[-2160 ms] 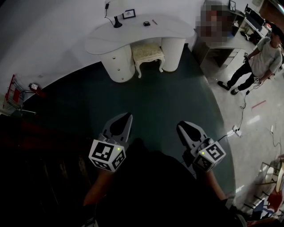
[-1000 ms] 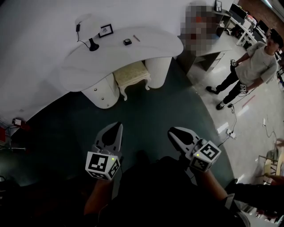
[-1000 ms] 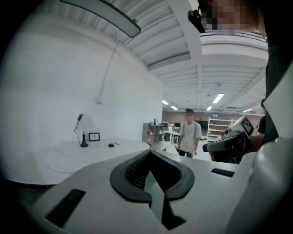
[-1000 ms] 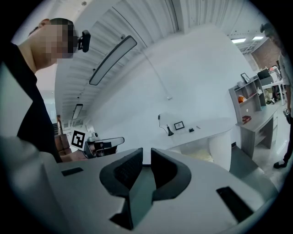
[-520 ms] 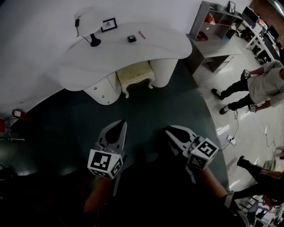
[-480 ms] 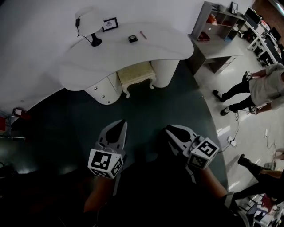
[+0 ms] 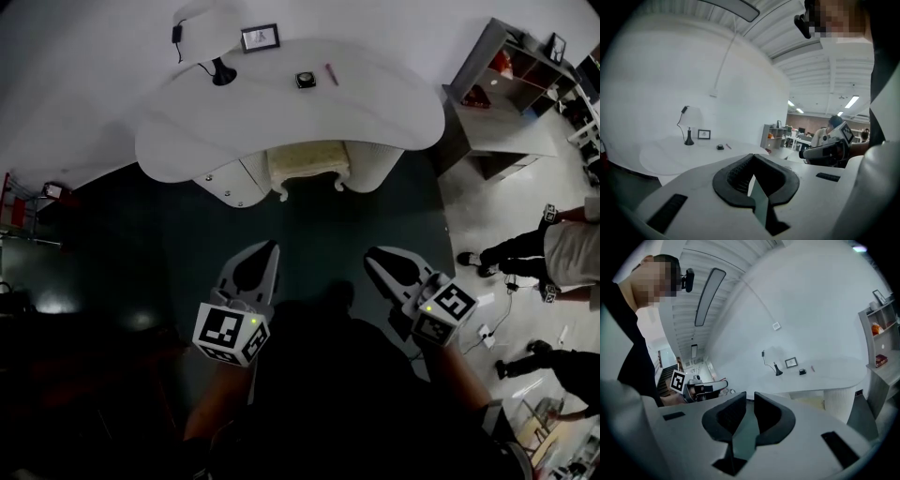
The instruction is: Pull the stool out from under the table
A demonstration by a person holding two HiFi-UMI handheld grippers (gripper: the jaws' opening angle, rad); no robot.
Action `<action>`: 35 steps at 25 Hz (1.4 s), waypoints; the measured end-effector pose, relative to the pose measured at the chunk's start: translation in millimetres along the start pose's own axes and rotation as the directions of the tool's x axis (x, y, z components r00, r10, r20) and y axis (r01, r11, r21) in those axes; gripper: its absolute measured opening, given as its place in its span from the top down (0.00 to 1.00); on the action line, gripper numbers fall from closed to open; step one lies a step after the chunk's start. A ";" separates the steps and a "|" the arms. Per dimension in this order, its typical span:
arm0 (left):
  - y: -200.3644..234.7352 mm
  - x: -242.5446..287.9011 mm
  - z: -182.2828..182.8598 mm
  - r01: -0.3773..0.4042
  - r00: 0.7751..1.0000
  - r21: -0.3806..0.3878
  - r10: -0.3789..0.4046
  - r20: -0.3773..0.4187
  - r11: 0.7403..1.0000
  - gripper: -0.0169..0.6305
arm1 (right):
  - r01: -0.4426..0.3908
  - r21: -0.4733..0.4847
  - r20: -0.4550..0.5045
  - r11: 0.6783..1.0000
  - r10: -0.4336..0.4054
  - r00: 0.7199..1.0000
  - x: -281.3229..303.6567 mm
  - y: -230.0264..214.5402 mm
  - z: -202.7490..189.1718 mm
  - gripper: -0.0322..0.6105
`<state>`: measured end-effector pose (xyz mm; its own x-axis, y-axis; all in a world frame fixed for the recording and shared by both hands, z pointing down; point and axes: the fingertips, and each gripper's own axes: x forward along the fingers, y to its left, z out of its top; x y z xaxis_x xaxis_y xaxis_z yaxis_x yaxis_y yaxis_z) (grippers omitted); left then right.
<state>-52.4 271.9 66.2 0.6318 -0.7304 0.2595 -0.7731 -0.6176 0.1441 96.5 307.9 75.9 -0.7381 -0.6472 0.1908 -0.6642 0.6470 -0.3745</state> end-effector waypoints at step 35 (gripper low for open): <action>143.5 168.3 -48.8 -0.115 0.993 -0.040 0.114 -0.020 0.993 0.95 | -0.050 -0.004 -0.147 0.999 0.049 0.988 172.7 -194.3 -17.1 0.92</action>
<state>-59.7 74.6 177.2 0.5381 -0.7902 0.2933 -0.8423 -0.5174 0.1511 96.1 77.3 197.1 -0.7791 -0.5487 0.3033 -0.6269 0.6801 -0.3801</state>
